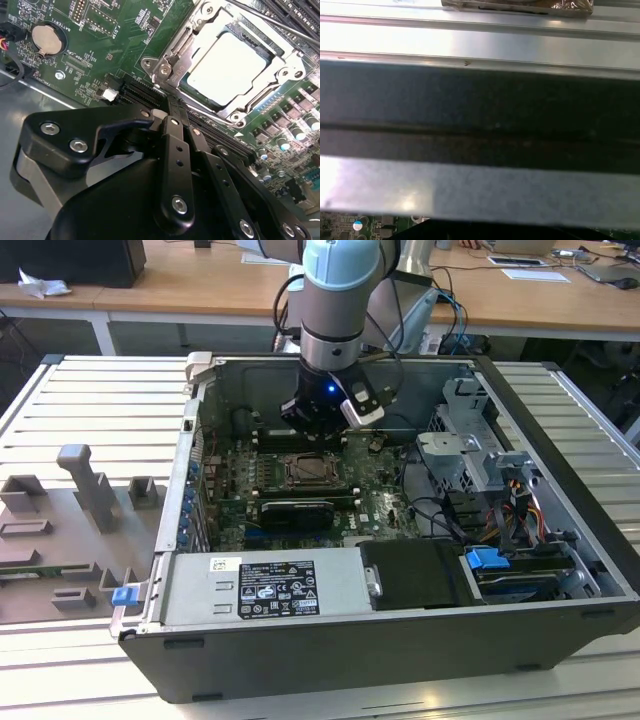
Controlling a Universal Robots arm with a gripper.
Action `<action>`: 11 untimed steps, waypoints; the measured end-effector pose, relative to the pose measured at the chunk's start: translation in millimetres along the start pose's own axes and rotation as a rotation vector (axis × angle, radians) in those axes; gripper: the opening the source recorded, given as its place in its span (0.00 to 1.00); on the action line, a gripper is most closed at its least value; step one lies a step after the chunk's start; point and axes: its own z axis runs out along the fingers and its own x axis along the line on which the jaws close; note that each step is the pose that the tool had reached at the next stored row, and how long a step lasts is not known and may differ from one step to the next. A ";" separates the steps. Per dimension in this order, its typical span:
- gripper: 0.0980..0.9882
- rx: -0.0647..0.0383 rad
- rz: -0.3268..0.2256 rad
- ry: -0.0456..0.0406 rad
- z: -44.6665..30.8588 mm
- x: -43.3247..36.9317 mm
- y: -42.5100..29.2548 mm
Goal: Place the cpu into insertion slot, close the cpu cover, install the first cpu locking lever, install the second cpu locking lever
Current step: 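Install the first cpu locking lever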
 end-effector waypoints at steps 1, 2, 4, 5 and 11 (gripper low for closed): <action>0.01 0.000 0.000 0.0001 0.4 0.0 -0.1; 0.01 0.000 0.000 0.0002 0.5 0.0 -0.1; 0.01 0.000 0.000 0.0002 0.7 0.0 -0.1; 0.01 0.000 0.000 0.0000 0.8 0.0 -0.1; 0.01 0.001 0.000 -0.0001 0.4 -0.1 0.0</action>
